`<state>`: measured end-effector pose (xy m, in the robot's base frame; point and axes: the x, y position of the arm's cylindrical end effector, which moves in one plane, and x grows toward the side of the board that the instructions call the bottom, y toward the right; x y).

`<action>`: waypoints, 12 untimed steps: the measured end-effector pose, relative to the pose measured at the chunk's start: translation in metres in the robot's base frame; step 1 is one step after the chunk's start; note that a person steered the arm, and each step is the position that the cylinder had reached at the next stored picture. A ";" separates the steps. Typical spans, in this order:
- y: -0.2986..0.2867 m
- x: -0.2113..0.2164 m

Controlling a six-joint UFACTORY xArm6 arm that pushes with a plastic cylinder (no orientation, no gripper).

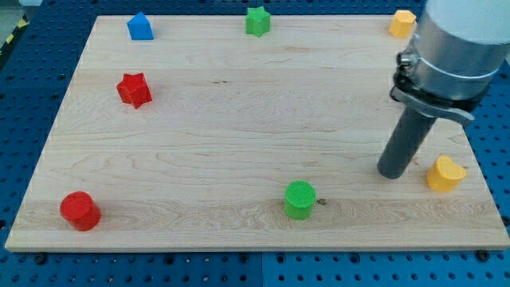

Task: Push the yellow heart slightly towards right side

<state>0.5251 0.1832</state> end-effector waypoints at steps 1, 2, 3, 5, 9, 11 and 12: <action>0.015 -0.005; 0.019 -0.007; 0.020 -0.007; 0.043 -0.015; 0.071 -0.015; 0.071 -0.006; 0.072 0.001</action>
